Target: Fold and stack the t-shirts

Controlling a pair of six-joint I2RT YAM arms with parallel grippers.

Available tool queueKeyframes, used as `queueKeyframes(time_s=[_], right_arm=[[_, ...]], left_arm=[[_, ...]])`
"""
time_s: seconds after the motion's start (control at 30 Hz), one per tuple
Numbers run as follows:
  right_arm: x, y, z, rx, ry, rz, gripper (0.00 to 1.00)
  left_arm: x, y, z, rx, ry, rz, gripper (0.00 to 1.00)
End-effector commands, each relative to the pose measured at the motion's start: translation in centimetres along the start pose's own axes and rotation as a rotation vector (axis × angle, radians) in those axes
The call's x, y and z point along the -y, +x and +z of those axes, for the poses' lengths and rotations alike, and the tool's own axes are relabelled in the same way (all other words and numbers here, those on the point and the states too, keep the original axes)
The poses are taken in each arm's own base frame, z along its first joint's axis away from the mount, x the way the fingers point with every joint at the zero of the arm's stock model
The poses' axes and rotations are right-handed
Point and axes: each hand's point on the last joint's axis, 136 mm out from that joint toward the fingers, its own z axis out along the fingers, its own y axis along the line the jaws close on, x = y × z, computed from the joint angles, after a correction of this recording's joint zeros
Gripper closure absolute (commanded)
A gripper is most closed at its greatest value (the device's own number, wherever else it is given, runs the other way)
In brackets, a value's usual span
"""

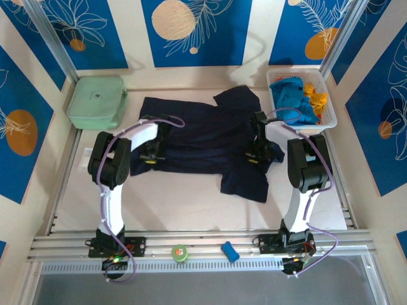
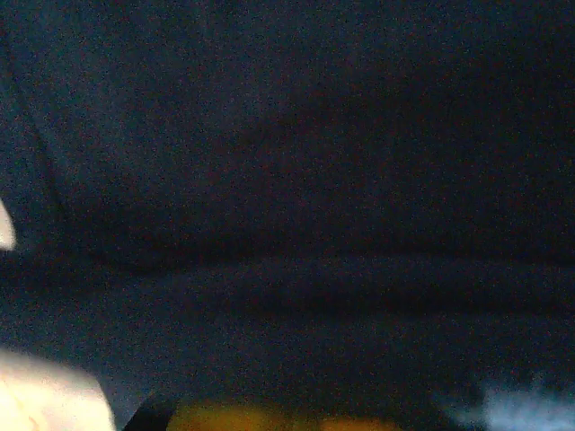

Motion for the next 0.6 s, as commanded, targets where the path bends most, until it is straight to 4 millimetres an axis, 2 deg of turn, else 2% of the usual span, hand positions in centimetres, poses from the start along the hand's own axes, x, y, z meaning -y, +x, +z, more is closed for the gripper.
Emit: queueKeyframes(time_s=[0.0,0.1,0.17,0.27,0.33,0.43,0.57], right_arm=[[-0.1,0.4,-0.4,-0.006,-0.023,0.02,1.0],[-0.3,0.2,-0.4,-0.007,-0.031,0.012,1.0],[-0.8,-0.3,-0.9,0.005,-0.045,-0.006,1.0],[-2.0,-1.5,-2.9,0.047,-0.081,-0.053,1.0],[-3.5,-2.5,-5.1,0.085,-0.135,-0.099,1.0],[-5.7,-3.9,-8.1,0.135,-0.199,-0.167,1.0],[-7.5,-7.4,-9.9,0.2,-0.22,-0.231,1.0]], left_arm=[[-0.9,-1.3,0.6,0.015,-0.061,0.039,1.0],[-0.6,-1.4,-0.2,0.027,-0.026,0.028,1.0],[-0.5,-1.2,-1.7,0.053,0.001,0.02,1.0],[-0.8,-1.4,-5.1,0.104,0.04,0.015,0.99],[-1.4,-1.9,-7.6,0.14,0.05,0.016,0.94],[-2.2,-3.7,-10.4,0.201,0.044,0.018,0.89],[-1.8,-7.5,-11.2,0.251,0.071,0.005,0.87]])
